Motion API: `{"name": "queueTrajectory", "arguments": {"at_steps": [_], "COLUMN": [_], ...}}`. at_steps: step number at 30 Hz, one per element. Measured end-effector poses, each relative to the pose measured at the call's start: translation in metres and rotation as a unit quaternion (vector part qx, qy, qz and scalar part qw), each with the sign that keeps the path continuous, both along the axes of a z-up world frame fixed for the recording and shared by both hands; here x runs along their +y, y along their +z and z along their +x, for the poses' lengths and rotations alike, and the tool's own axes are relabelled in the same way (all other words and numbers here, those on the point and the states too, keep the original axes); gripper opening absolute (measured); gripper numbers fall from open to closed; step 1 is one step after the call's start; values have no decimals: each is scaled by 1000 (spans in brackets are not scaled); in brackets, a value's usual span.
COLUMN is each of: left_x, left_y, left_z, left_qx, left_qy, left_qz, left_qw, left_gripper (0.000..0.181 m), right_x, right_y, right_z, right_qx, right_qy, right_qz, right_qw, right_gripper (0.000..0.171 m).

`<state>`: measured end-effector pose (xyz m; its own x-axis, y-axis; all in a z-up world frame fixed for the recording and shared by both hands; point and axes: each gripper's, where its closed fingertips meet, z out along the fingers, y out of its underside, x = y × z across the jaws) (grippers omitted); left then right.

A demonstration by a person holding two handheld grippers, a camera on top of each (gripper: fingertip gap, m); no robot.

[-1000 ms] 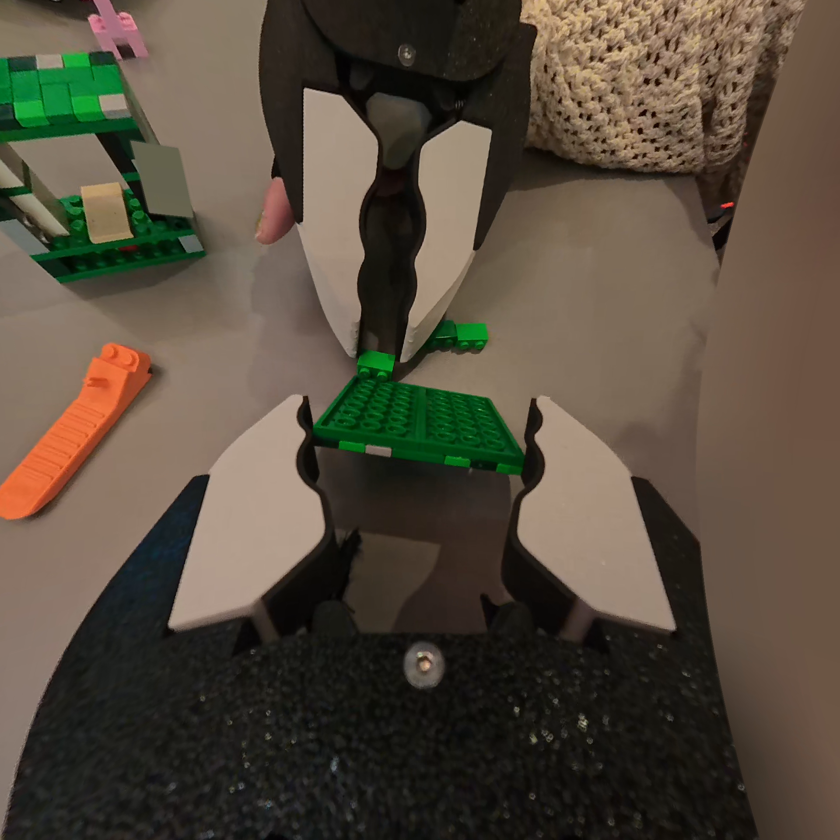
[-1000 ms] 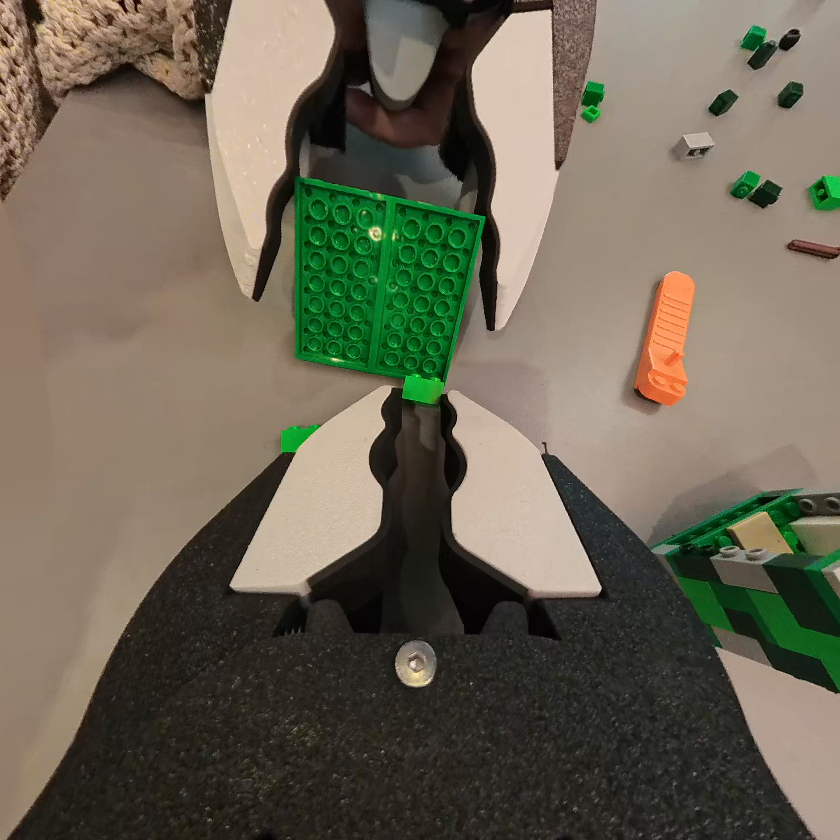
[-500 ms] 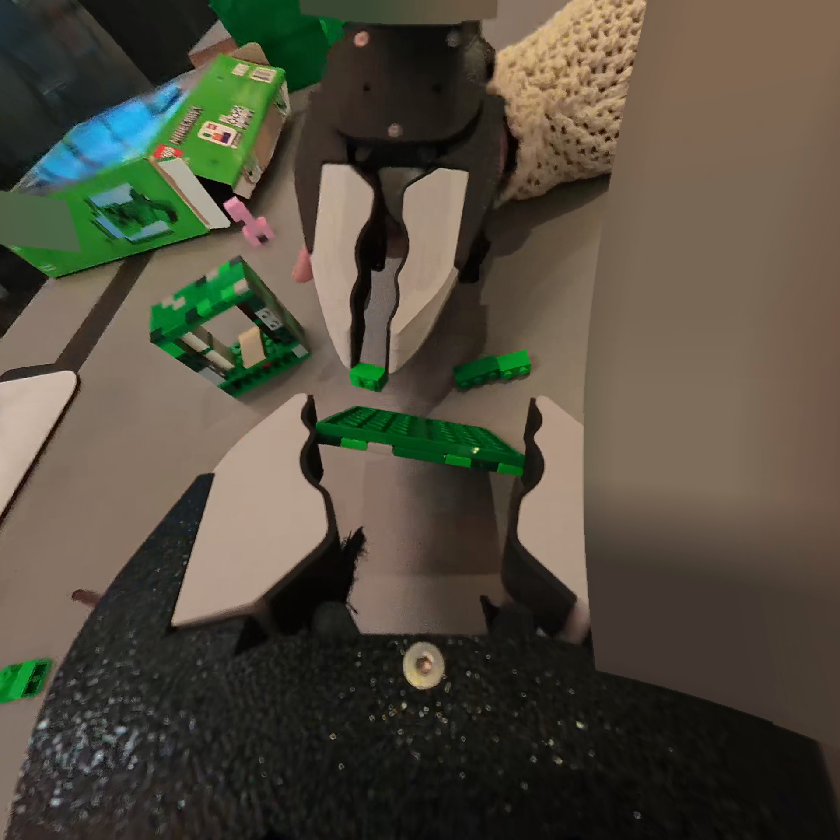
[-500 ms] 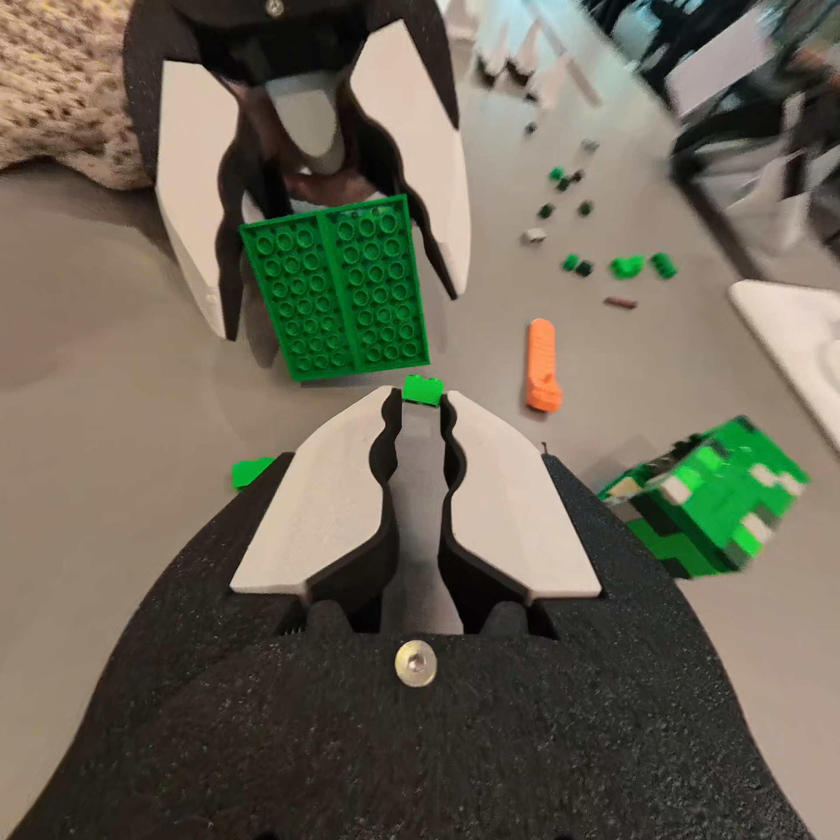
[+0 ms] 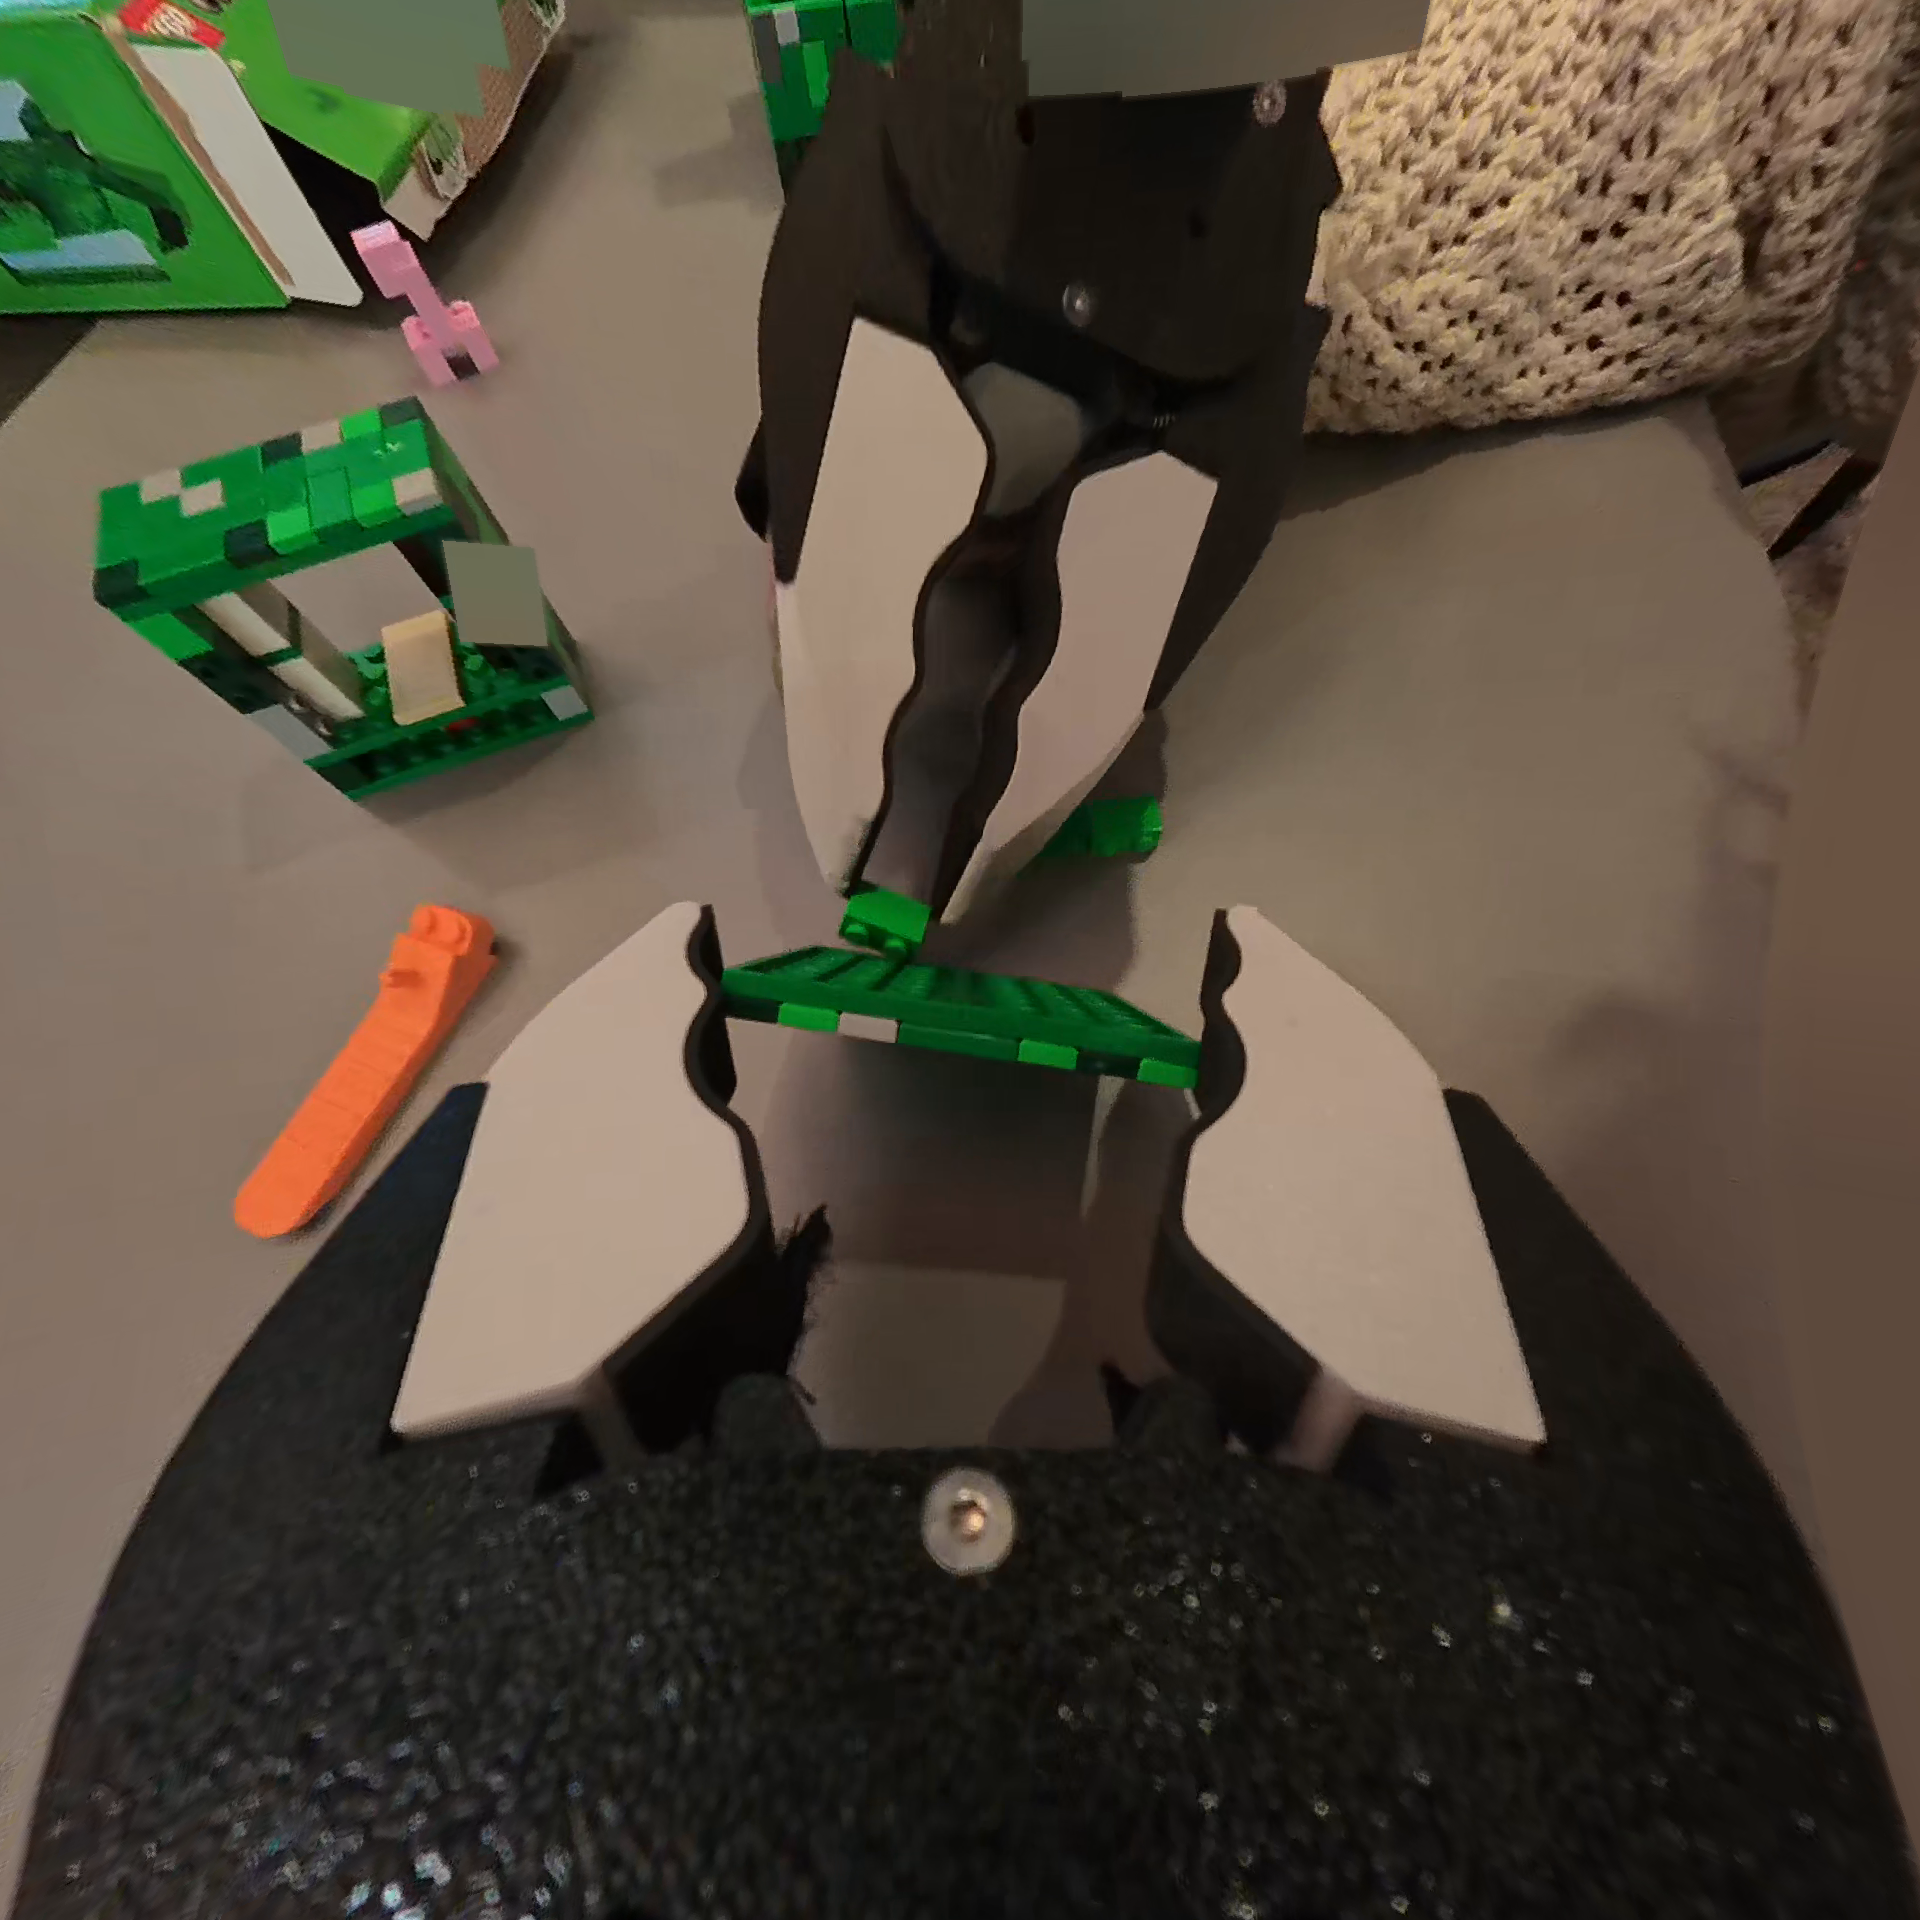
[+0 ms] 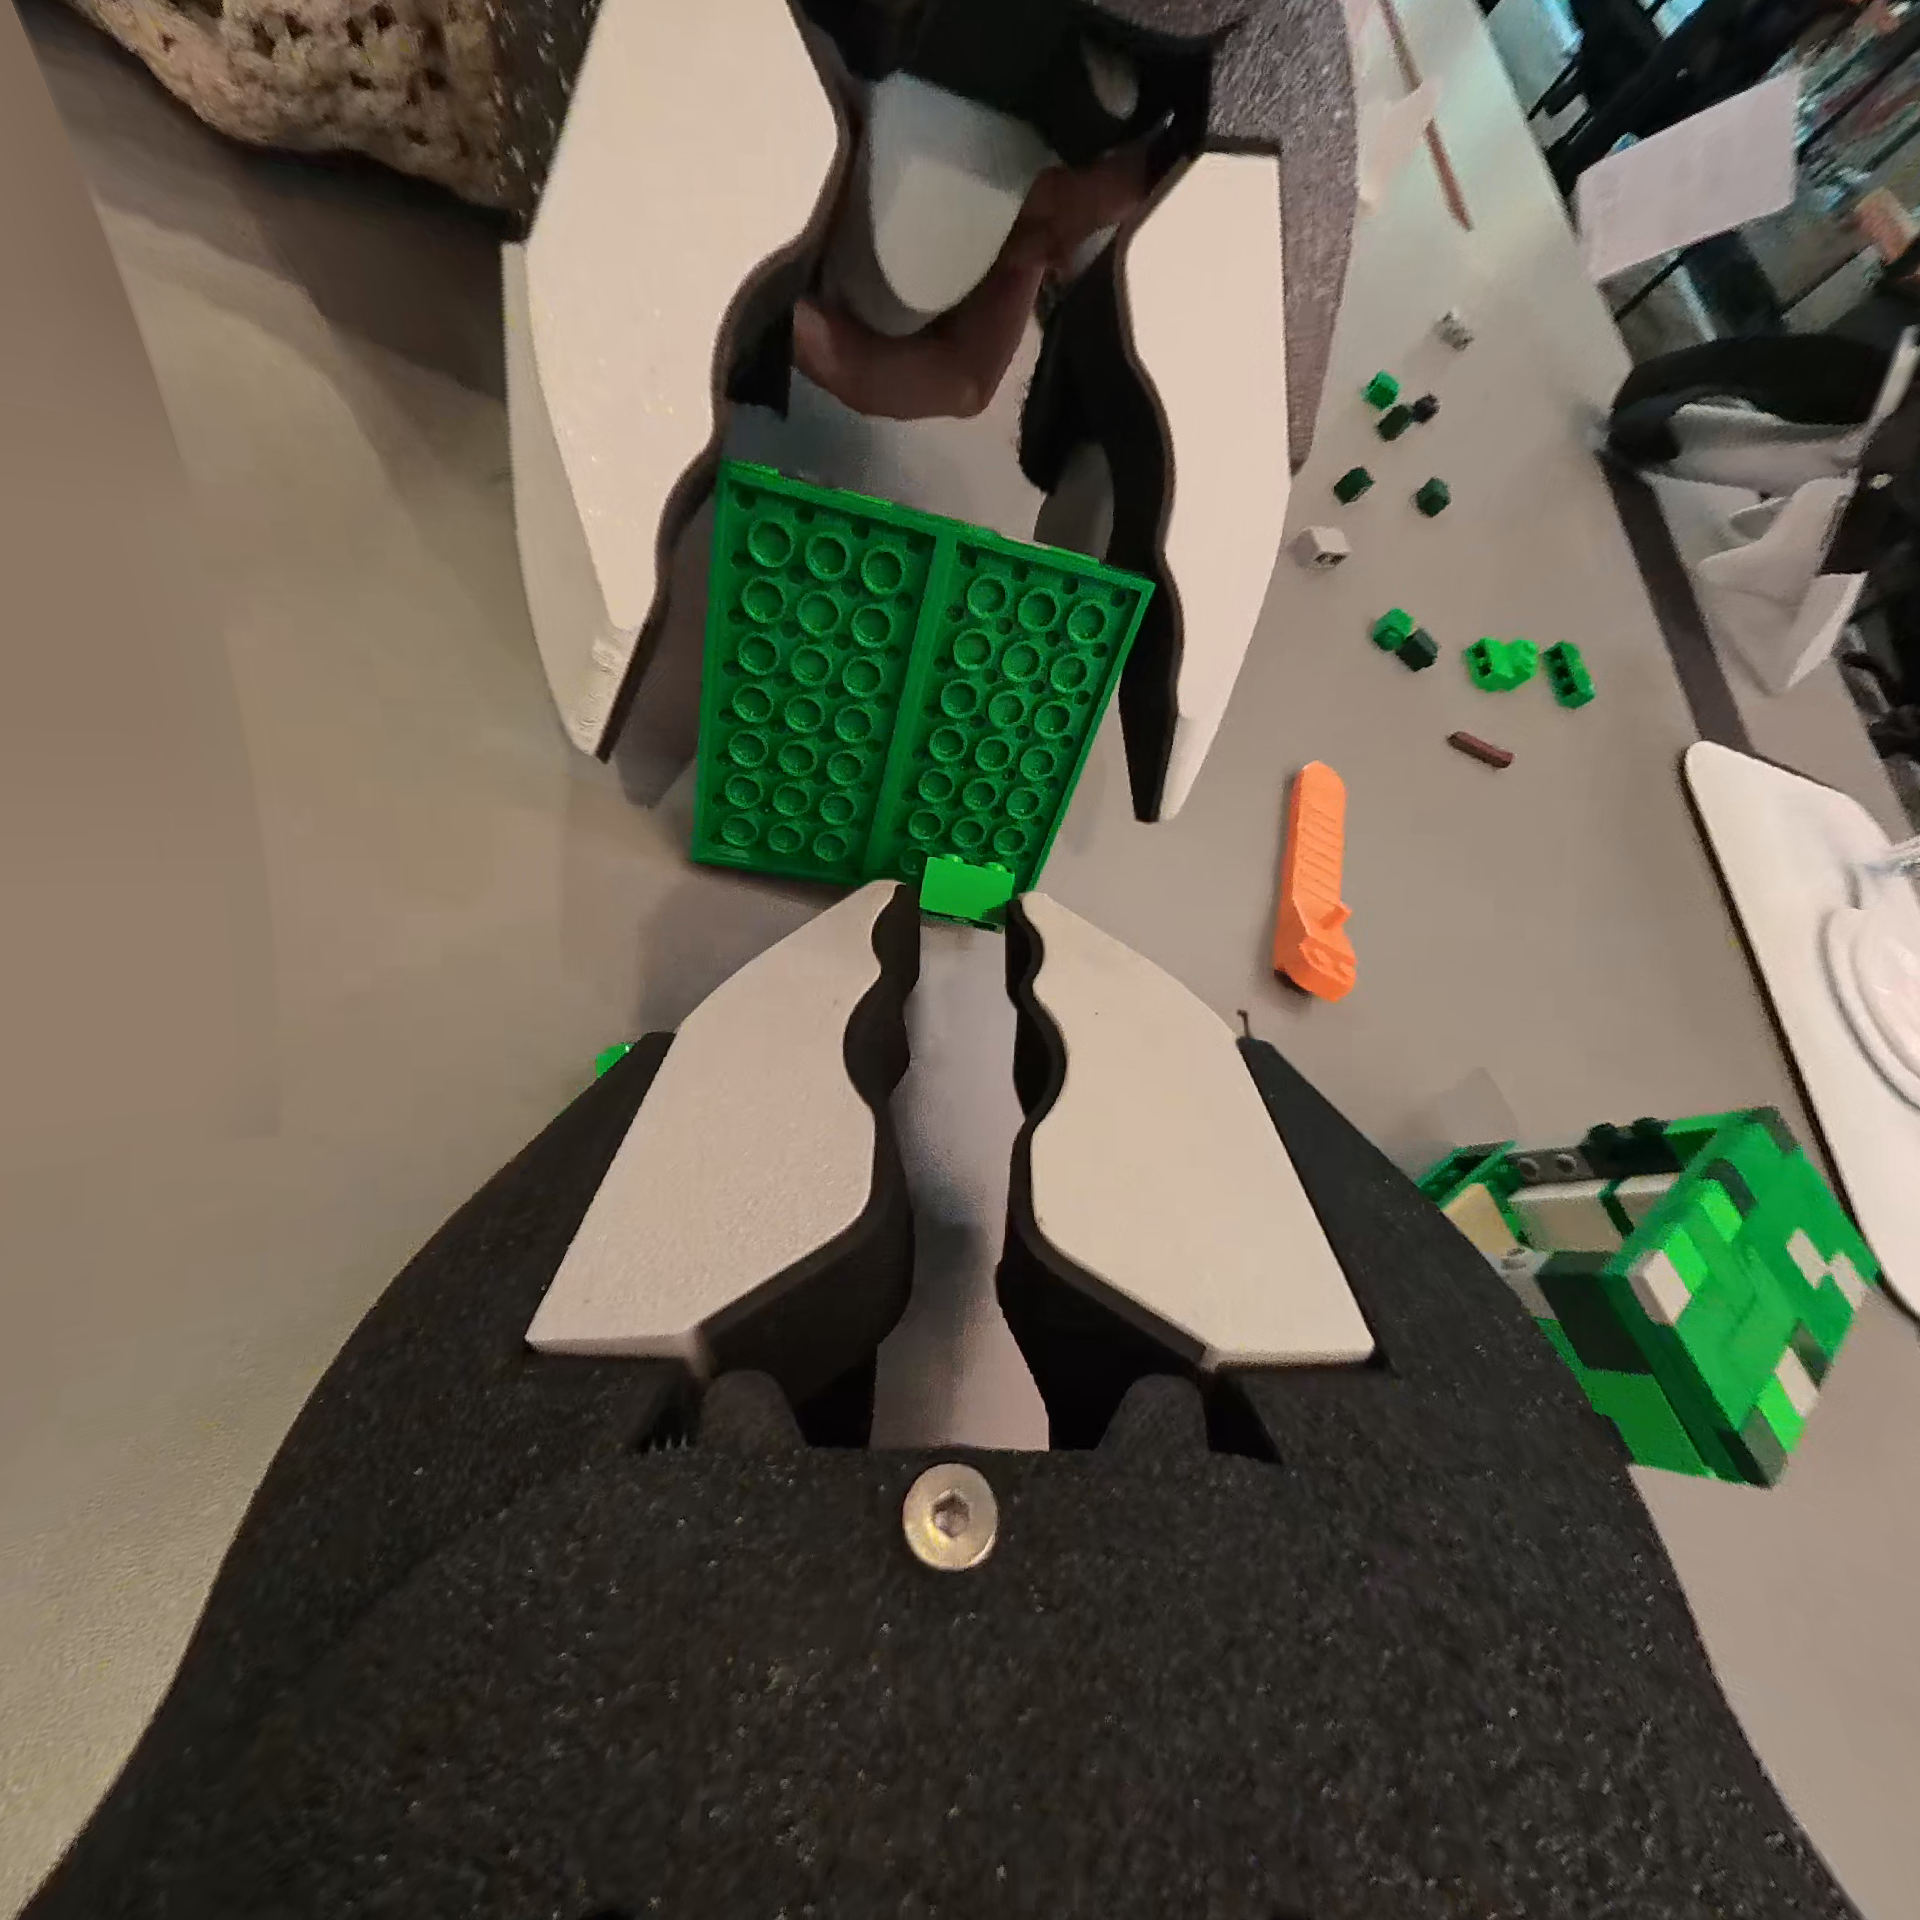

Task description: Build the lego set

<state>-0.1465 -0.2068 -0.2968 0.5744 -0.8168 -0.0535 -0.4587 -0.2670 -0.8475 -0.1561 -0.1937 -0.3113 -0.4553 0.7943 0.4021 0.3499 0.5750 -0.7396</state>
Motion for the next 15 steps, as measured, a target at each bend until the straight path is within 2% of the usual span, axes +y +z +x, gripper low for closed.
{"name": "queueTrajectory", "arguments": {"at_steps": [5, 8, 11, 13, 15], "left_x": [1, 5, 8, 4, -4], "left_y": [-3, -4, -7, -10, -11], "left_z": [1, 0, -1, -4, -12], "left_qx": [-40, -59, -68, -54, -25], "left_qy": [21, 60, 98, 102, 93], "left_qz": [-59, -97, -129, -137, -131], "left_qw": [997, 992, 984, 984, 987], "left_gripper": [89, 100, 101, 104, 115], "right_x": [-1, 0, 0, 0, 1], "right_y": [-6, -6, -7, -7, -6], "right_z": [-2, -2, -1, 0, -1], "right_qx": [-23, -30, -31, -31, -26], "right_qy": [1, -7, -10, -12, -16], "right_qz": [-4, -13, -6, -2, -13], "right_qw": [1000, 999, 999, 999, 999], "right_gripper": [16, 16, 16, 16, 16]}}
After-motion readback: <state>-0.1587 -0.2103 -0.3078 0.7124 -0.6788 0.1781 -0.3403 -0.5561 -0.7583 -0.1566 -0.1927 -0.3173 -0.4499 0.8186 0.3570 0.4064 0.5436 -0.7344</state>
